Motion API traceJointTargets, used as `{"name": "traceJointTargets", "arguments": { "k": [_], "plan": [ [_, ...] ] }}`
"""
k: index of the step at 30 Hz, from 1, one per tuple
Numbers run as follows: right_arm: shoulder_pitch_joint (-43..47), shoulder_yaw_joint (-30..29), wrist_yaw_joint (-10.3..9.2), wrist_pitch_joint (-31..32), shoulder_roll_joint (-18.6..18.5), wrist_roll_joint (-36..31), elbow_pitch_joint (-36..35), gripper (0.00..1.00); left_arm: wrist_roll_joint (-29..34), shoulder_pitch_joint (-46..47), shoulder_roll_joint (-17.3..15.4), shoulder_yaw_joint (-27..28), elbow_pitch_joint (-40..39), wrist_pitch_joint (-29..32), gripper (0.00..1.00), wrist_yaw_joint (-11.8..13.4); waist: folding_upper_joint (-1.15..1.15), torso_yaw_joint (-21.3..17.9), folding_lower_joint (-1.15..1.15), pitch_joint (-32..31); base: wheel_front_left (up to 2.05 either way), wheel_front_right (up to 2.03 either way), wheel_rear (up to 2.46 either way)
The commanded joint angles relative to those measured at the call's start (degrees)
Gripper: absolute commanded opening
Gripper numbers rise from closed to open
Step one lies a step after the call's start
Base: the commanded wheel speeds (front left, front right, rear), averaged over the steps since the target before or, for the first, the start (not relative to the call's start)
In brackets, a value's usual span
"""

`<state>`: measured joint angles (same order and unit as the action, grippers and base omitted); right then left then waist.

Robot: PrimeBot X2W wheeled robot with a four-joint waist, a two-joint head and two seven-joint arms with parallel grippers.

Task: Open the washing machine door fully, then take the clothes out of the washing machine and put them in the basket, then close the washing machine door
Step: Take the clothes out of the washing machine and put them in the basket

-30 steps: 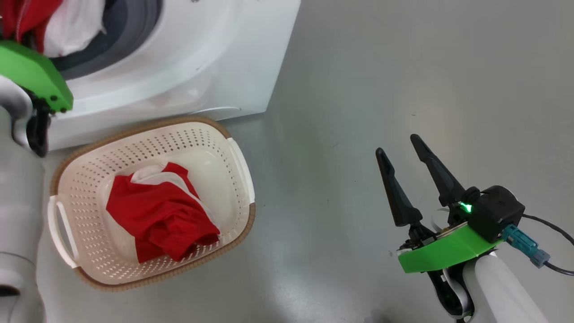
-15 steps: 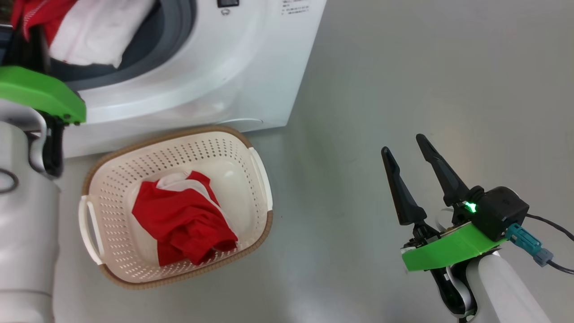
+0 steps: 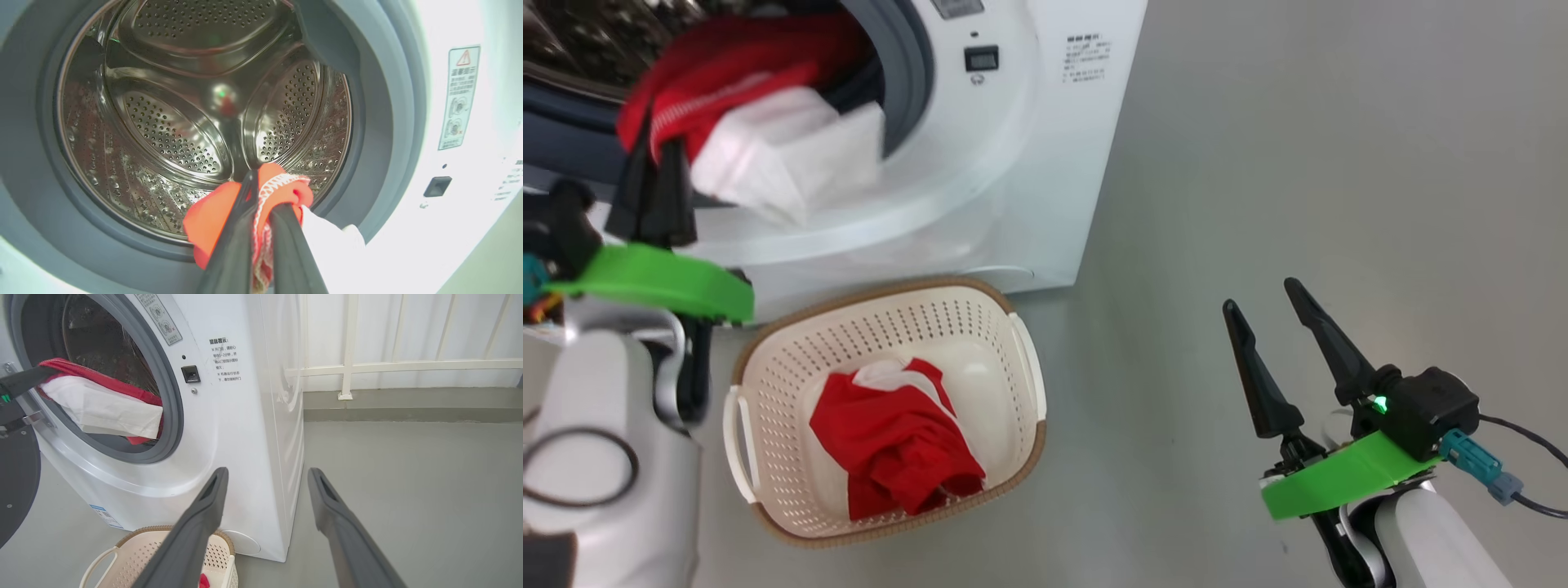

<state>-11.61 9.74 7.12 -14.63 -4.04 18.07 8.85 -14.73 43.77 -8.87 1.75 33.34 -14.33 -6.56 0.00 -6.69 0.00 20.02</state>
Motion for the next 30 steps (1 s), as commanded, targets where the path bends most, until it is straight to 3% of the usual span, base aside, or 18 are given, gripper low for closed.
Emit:
{"name": "traceJointTargets", "arguments": {
  "k": [1,22,30],
  "plan": [
    [1.3,1.1,0.36,-0.4,-0.5,0.2,-1.0,1.00,0.7,-2.2,-1.5,2.0,-3.3,-0.7,0.00,-0.1,0.00,0.9,0.00,-2.8,0.00,0.00,0.00],
    [6.3,1.1,0.36,-0.4,-1.9,0.3,0.4,1.00,2.6,-21.8,2.7,3.3,-24.2,-0.6,0.00,0.0,0.00,2.4,0.00,-14.2,0.00,0.00,0.00],
    [7.3,1.1,0.36,-0.4,-1.7,0.4,0.6,1.00,2.7,-26.7,3.2,1.4,-33.7,3.1,0.00,0.6,0.00,3.4,0.00,-15.8,0.00,0.00,0.00]
  ]
}}
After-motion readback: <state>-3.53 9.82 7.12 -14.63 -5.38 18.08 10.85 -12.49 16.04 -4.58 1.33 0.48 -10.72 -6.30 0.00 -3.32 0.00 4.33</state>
